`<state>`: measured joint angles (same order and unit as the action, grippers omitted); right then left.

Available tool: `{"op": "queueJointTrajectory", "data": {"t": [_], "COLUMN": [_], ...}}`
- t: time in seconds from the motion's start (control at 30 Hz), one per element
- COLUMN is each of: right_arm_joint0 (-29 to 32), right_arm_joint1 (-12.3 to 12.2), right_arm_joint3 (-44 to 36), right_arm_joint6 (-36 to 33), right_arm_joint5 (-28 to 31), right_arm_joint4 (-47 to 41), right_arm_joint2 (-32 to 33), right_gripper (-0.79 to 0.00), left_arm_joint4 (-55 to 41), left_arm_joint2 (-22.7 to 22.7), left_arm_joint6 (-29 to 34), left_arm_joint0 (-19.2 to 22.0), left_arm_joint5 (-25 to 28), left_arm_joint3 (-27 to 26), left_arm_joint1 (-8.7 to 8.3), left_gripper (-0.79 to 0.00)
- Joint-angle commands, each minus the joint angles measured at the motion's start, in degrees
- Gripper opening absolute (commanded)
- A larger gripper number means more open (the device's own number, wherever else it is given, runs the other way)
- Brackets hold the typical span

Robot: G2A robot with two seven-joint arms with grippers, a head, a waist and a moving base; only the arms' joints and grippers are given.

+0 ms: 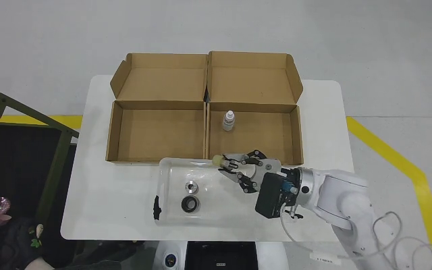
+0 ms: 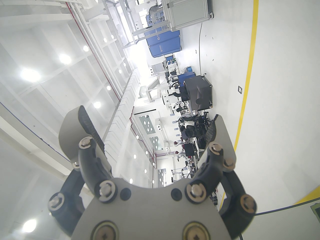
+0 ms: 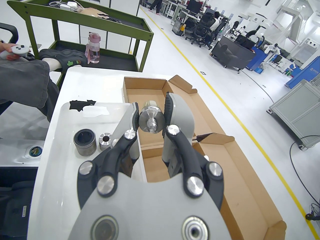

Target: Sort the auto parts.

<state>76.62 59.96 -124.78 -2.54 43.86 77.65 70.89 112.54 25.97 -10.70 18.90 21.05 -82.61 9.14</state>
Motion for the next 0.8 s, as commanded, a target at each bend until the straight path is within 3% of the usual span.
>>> {"op": "queueJointTrajectory", "data": {"t": [0.0,0.23,0.77], "right_arm_joint0": [0.1,-1.3,-15.2], "right_arm_joint1": [0.0,0.0,1.6], "right_arm_joint3": [-0.1,1.9,14.2], "right_arm_joint6": [0.0,-1.7,-19.0], "right_arm_joint5": [-0.1,-0.2,-2.4], "right_arm_joint4": [-0.1,-1.7,-10.3], "right_arm_joint2": [0.3,0.6,-7.8], "right_gripper": [-0.785,-0.785,-0.785], "left_arm_joint4": [0.0,0.0,0.0], "left_arm_joint2": [0.0,0.0,0.0], "left_arm_joint6": [0.0,0.0,0.0], "left_arm_joint0": [0.0,0.0,0.0], "left_arm_joint5": [0.0,0.0,0.0], "left_arm_joint3": [0.0,0.0,0.0], "left_arm_joint1": [0.00,0.00,0.00], "left_gripper": [0.000,0.000,0.000]}}
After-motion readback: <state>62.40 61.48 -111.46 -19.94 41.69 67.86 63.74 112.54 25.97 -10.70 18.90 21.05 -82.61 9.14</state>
